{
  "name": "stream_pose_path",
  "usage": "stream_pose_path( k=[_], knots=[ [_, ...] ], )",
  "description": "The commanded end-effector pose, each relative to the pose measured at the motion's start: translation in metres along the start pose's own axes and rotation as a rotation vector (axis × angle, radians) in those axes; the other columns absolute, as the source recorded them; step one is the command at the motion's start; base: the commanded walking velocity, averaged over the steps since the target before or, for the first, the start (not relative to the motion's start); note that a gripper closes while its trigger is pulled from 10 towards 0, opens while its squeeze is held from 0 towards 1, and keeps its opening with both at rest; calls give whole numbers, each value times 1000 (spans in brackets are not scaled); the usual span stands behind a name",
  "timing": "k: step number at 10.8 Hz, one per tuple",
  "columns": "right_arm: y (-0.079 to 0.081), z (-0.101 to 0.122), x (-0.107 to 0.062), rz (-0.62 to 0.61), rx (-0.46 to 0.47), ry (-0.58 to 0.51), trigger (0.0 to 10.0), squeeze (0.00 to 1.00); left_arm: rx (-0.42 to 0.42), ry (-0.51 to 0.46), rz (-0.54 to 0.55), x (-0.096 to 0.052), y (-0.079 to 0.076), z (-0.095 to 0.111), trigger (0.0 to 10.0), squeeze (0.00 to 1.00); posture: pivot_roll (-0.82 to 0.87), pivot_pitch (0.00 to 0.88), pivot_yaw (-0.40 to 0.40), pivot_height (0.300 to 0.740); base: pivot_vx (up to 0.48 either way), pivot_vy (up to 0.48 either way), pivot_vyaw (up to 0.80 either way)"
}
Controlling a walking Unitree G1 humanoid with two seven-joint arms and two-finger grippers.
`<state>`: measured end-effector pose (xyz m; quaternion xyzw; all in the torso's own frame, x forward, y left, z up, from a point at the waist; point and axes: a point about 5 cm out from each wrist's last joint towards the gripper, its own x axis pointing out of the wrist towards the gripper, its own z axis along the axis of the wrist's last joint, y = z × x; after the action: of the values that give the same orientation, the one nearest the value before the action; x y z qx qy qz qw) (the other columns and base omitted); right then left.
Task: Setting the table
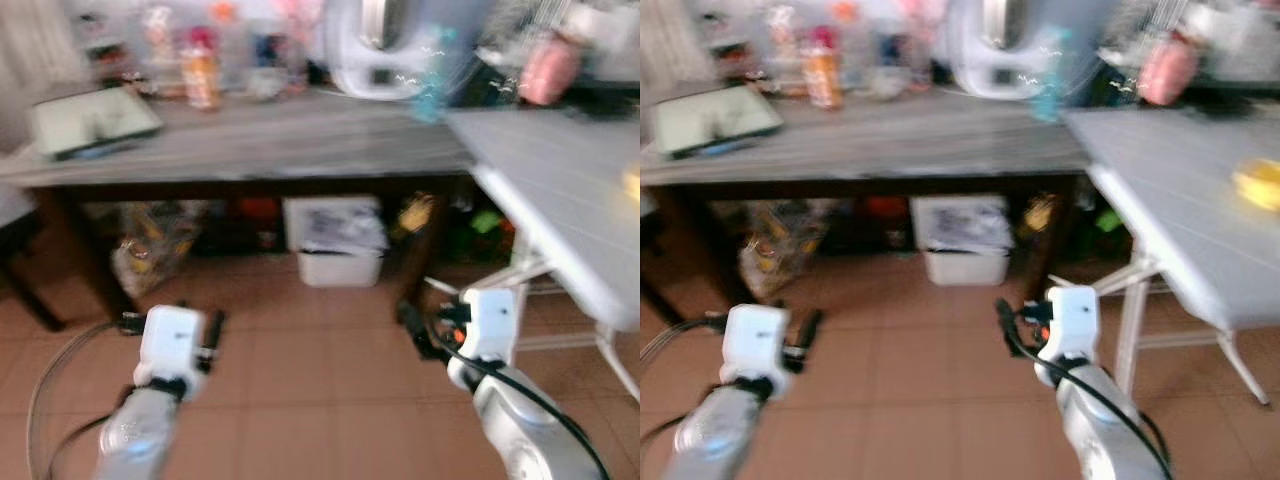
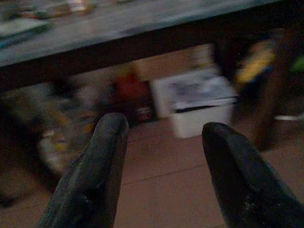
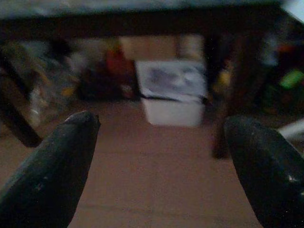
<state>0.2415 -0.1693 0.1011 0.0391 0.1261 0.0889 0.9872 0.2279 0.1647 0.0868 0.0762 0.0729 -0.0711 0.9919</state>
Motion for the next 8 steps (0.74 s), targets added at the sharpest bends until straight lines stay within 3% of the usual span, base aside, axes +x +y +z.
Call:
stream_pose_path(
  k=[1,5,8],
  knots=[
    [2,9,0,1,0,-34,10000,0,19,-3,9,1,6,3,10000,0,55,44,20,740,0,-480,0],
    [-1,22,-1,-22,-64,-96,10000,0,13,-8,13,6,3,5,10000,0,48,43,16,740,0,-480,0],
    [-1,24,-2,-24,-82,-111,10000,0,-3,-12,17,6,2,5,10000,0,47,48,13,740,0,-102,152]
  ],
)
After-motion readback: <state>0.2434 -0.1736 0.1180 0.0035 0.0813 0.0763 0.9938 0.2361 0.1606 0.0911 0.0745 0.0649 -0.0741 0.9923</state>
